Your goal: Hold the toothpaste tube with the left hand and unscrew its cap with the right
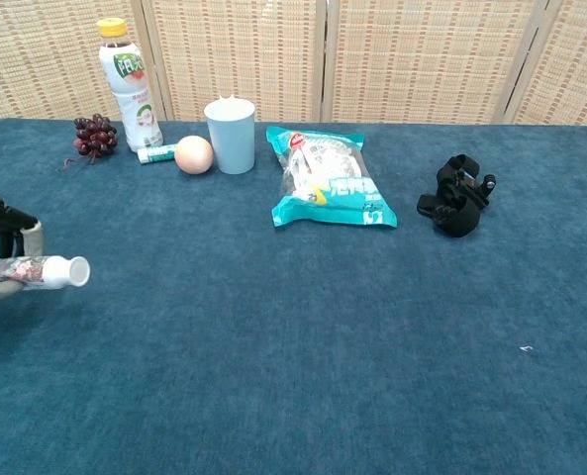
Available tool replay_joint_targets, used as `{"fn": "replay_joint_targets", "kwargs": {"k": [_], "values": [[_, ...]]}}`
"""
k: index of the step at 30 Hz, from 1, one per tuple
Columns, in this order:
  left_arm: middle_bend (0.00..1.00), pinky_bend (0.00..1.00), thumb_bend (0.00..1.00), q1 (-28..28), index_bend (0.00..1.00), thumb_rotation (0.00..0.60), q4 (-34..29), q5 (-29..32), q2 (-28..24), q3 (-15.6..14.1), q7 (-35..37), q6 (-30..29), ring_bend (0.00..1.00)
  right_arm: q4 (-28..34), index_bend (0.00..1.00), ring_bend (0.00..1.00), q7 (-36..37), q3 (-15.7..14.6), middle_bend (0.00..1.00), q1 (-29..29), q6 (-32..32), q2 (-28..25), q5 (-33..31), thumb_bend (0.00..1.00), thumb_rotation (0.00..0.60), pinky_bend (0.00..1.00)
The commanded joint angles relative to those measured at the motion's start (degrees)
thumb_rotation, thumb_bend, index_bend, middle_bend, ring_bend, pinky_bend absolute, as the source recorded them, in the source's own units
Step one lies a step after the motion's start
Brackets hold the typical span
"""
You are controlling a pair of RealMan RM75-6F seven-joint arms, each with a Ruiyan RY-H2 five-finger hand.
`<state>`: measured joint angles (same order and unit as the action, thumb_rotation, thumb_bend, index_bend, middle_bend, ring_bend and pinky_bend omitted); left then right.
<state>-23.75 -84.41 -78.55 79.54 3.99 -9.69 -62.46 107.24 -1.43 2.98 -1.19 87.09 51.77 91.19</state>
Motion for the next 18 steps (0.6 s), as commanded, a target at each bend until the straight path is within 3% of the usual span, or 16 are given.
{"fn": "replay_joint_targets", "kwargs": {"k": [1, 11, 18], "values": [[0.65, 0.29, 0.36, -1.7, 0.58, 0.6, -3.1, -1.5, -2.3, 0.9, -0.7, 0.3, 0.48, 2.2, 0.17, 0.0, -1.0, -0.3, 0.13, -3.2, -4.0, -1.0, 3.2, 0.16, 0.6, 0.05], [0.67, 0.33, 0.36, -6.8, 0.59, 0.6, -13.2, -1.9, -8.6, 4.0, -0.7, 4.0, 0.51, 10.0, 0.17, 0.0, -5.6, 2.6, 0.15, -12.9, -13.5, -1.9, 8.1, 0.36, 0.6, 0.05], [0.67, 0.33, 0.38, -10.5, 0.59, 0.6, -18.7, 1.9, -10.4, 6.4, -2.9, 7.3, 0.51, 13.4, 0.24, 0.0, -8.8, 5.4, 0.16, -19.9, -21.2, 1.3, 5.7, 0.64, 0.6, 0.05]]}}
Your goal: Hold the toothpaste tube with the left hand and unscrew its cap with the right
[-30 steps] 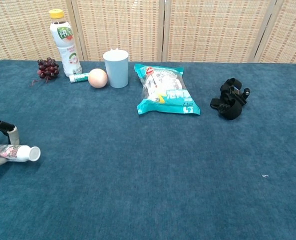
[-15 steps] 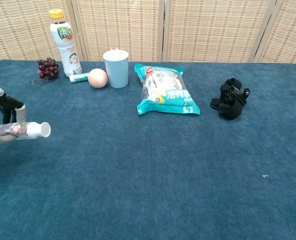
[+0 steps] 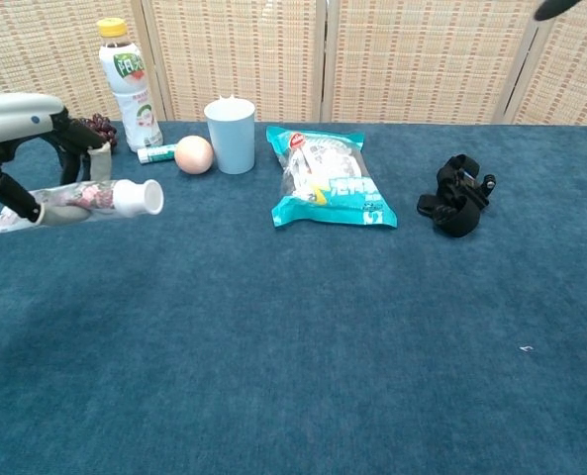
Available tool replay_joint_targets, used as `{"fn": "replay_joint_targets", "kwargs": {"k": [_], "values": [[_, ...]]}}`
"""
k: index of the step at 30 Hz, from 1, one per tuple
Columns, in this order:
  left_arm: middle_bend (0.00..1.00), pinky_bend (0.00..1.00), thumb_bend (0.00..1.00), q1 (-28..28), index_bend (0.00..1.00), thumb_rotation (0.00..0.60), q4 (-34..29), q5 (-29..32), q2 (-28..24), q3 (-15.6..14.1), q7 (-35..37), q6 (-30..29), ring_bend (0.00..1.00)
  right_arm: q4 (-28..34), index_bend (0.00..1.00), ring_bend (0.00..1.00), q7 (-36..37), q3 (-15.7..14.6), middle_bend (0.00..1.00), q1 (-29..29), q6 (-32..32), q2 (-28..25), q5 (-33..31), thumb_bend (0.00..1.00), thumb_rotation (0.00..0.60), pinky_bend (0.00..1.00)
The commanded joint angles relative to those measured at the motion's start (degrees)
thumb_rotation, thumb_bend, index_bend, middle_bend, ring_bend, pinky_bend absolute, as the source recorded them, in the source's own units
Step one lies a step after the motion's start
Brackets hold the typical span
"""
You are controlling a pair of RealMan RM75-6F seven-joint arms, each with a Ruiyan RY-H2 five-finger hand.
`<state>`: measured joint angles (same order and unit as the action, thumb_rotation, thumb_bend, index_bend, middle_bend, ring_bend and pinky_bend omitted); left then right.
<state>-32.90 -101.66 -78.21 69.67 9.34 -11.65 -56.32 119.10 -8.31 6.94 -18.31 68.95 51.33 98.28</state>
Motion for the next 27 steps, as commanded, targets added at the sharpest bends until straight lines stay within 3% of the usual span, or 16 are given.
{"fn": "replay_joint_targets", "kwargs": {"k": [1, 4, 10, 18, 27], "values": [[0.67, 0.33, 0.38, -1.7, 0.59, 0.6, -2.0, 2.2, -0.6, 1.3, -1.1, 1.5, 0.51, 1.9, 0.25, 0.0, -2.6, 1.7, 0.16, -3.6, -4.2, 2.3, -2.0, 0.68, 0.6, 0.05], [0.68, 0.33, 0.38, -3.3, 0.59, 0.6, -3.7, 5.0, -0.7, 2.4, -1.3, 2.9, 0.51, 2.6, 0.27, 0.0, -5.1, 2.8, 0.16, -6.6, -7.6, 4.3, -4.3, 0.73, 0.6, 0.05], [0.68, 0.34, 0.4, -6.7, 0.6, 0.6, -5.1, 11.3, 0.0, 4.3, -2.4, 5.3, 0.51, 3.3, 0.28, 0.0, -12.5, 4.9, 0.16, -11.8, -12.4, 9.3, -11.2, 0.74, 0.6, 0.05], [0.68, 0.35, 0.4, -10.4, 0.6, 0.6, -5.7, 18.2, 1.0, 5.3, -4.6, 6.5, 0.51, 1.3, 0.28, 0.0, -21.7, 6.1, 0.15, -16.1, -12.7, 17.1, -17.9, 0.74, 0.6, 0.03], [0.68, 0.36, 0.41, -13.5, 0.61, 0.6, -5.5, 24.0, 1.6, 5.5, -5.8, 6.5, 0.51, -2.8, 0.28, 0.0, -26.1, 6.2, 0.13, -20.2, -12.3, 24.3, -22.6, 0.74, 0.6, 0.0]]}}
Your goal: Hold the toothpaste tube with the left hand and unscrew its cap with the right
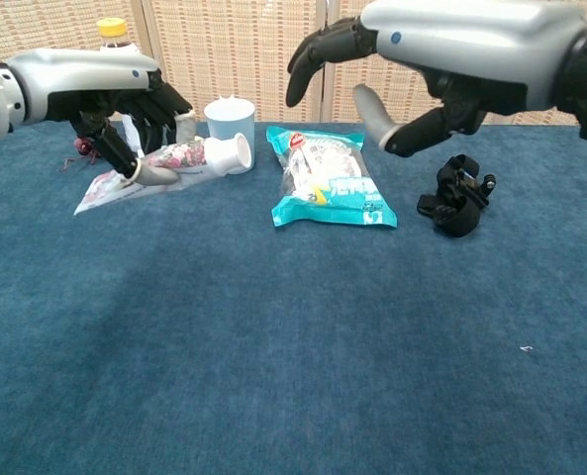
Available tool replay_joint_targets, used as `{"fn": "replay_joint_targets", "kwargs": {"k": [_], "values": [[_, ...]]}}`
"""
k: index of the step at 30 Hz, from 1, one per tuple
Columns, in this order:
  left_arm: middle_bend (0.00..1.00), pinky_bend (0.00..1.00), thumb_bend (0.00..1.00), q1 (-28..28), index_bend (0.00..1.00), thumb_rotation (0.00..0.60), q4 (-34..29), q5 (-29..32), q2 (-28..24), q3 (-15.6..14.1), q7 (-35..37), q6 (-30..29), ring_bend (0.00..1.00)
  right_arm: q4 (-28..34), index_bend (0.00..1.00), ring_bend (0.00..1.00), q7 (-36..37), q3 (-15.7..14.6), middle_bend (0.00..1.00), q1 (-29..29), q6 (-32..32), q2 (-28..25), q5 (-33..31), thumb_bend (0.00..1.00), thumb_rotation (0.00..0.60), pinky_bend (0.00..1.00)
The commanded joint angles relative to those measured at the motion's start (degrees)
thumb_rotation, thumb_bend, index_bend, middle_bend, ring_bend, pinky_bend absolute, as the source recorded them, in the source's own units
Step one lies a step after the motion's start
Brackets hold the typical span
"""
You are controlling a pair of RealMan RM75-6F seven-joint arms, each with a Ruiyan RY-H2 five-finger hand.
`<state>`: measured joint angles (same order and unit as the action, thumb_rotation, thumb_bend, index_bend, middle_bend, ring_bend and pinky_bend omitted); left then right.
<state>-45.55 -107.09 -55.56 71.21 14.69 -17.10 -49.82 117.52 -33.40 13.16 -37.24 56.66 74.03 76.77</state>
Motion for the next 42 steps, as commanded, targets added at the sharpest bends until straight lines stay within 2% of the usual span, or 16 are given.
{"fn": "replay_joint_targets", "kwargs": {"k": [1, 10, 19, 33, 42], "values": [[0.68, 0.36, 0.41, -1.1, 0.61, 0.6, 0.0, 1.9, 0.1, 0.1, -0.4, 0.0, 0.51, -1.7, 0.28, 0.0, -1.3, 0.0, 0.13, -1.6, -0.2, 2.2, -1.5, 0.74, 0.6, 0.0], [0.68, 0.36, 0.41, -3.2, 0.61, 0.6, 0.0, 5.3, 0.5, -0.8, -2.1, -1.0, 0.51, -5.1, 0.28, 0.0, -2.8, -0.6, 0.12, -5.1, -1.2, 5.8, -4.7, 0.76, 0.6, 0.0], [0.68, 0.36, 0.41, -4.4, 0.61, 0.6, -0.1, 6.0, 0.8, -2.3, -3.5, -2.0, 0.52, -7.6, 0.28, 0.0, -3.4, -1.0, 0.12, -7.3, -0.8, 8.2, -6.3, 0.76, 0.6, 0.0], [0.68, 0.37, 0.41, -5.7, 0.61, 0.6, 0.1, 7.7, 1.2, -3.3, -4.2, -2.9, 0.52, -10.0, 0.28, 0.0, -3.5, -1.7, 0.12, -9.6, -0.5, 10.1, -8.7, 0.76, 0.6, 0.0], [0.69, 0.37, 0.42, -5.6, 0.62, 0.6, 0.0, 7.2, 0.4, -3.2, -1.9, -2.6, 0.52, -10.9, 0.28, 0.0, -3.9, -2.5, 0.12, -10.7, -0.5, 10.3, -10.6, 0.76, 0.6, 0.0]]}}
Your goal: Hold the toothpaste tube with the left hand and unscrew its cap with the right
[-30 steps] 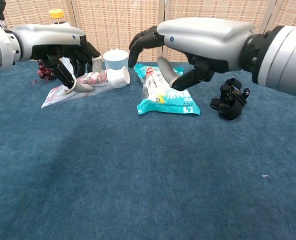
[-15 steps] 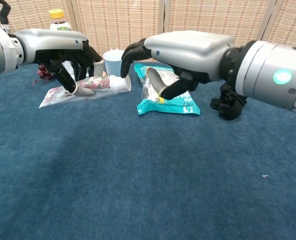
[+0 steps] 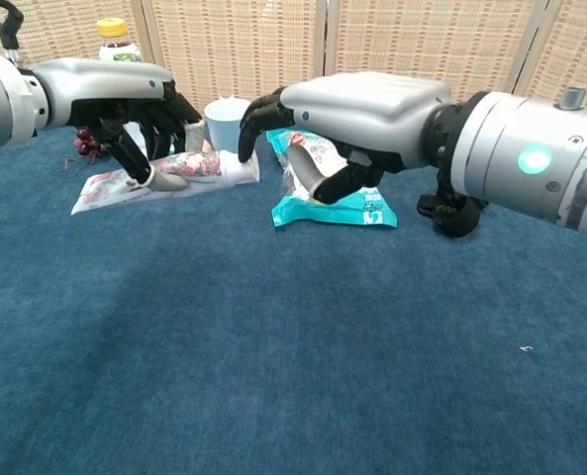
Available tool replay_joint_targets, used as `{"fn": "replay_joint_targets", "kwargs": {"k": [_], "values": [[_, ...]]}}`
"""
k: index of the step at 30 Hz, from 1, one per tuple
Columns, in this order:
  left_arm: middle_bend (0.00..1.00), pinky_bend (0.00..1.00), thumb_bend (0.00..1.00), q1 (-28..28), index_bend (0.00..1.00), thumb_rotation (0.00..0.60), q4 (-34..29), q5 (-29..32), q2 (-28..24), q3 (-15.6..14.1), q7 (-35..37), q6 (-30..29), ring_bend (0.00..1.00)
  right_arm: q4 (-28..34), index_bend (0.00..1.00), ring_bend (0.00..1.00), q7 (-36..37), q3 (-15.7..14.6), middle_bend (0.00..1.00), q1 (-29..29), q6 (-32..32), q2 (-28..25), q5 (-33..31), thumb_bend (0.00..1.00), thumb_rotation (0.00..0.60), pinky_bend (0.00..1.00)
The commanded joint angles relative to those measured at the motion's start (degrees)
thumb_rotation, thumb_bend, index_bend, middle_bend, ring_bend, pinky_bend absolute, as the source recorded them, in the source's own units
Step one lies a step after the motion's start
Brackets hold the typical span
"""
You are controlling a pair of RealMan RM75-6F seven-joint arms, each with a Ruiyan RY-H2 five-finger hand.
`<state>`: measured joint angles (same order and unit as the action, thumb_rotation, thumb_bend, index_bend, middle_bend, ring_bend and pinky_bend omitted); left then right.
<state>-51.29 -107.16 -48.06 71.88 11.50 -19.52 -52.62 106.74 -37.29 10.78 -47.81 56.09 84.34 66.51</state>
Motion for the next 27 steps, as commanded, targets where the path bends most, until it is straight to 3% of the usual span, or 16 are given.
{"fn": "replay_joint_targets", "kwargs": {"k": [1, 27], "values": [[0.69, 0.37, 0.42, 0.1, 0.62, 0.6, 0.0, -0.5, -0.4, 0.0, 0.9, 0.4, 0.52, -0.4, 0.28, 0.0, -0.1, -0.2, 0.12, -0.3, 0.1, 0.0, -0.6, 0.76, 0.6, 0.0], [0.71, 0.38, 0.45, 0.7, 0.64, 0.6, 0.2, -4.7, -2.4, -0.3, 6.6, 2.4, 0.55, -2.9, 0.28, 0.0, 1.1, -1.2, 0.12, -1.9, 0.8, 0.5, -4.0, 0.76, 0.6, 0.0]]}}
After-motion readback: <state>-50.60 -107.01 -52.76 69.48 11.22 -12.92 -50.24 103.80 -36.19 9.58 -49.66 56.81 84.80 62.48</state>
